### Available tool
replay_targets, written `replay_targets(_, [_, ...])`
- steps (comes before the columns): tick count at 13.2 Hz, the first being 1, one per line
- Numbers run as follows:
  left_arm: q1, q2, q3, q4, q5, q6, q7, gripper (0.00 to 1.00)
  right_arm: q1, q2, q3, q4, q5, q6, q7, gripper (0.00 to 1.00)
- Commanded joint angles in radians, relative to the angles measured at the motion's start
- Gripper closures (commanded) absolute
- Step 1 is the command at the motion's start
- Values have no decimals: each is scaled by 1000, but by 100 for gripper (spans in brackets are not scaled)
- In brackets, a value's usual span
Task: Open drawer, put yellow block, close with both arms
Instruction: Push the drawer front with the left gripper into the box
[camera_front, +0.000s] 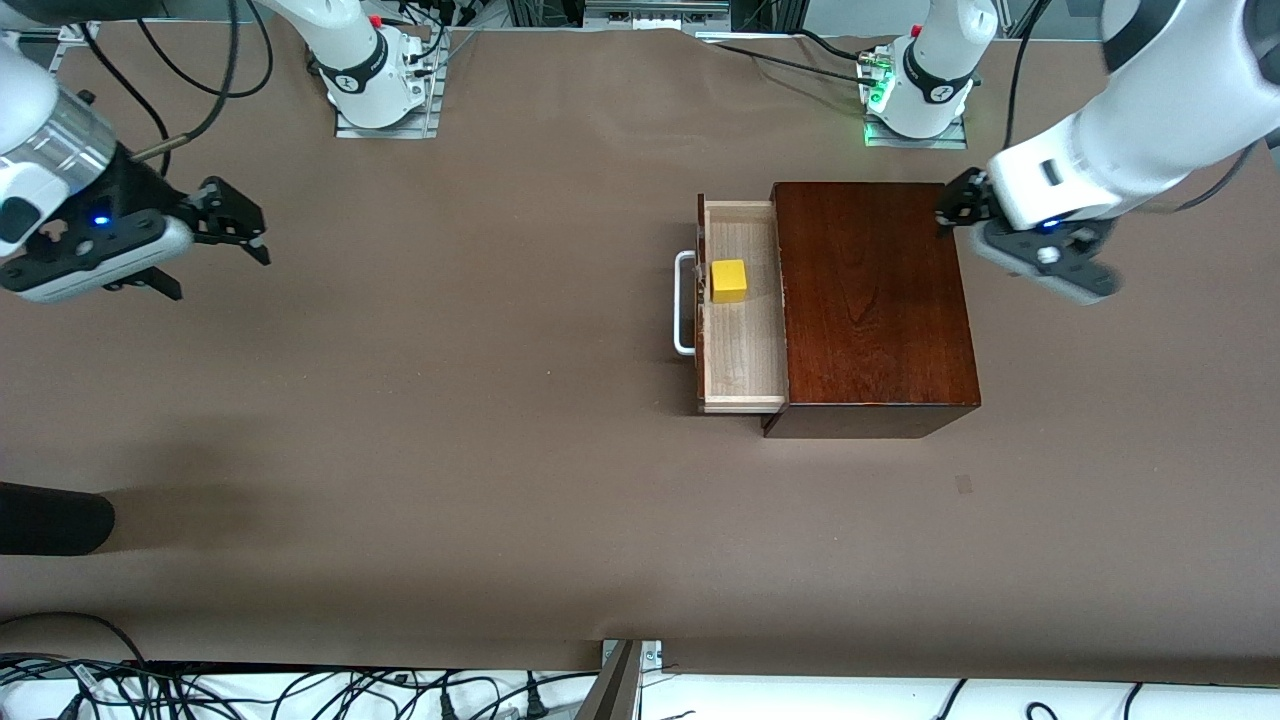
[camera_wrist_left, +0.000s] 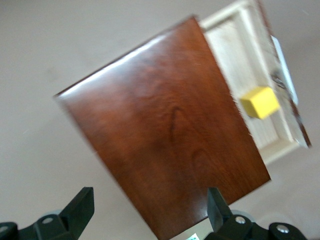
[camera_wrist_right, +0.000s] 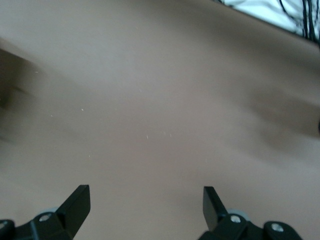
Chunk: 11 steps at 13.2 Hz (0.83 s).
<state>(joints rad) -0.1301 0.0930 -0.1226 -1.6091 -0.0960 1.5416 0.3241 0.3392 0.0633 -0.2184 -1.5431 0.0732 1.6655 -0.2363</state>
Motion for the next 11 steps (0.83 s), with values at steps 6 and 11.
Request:
replay_targets(6, [-357,212,8,167,-163,-23,139,0,6,-19,-70,-15,-1,-41,31,0])
replay_targets(11, [-497,376,4,209,-143,144,444,0,17,-2,-64,-5,-41,-43,-12,0])
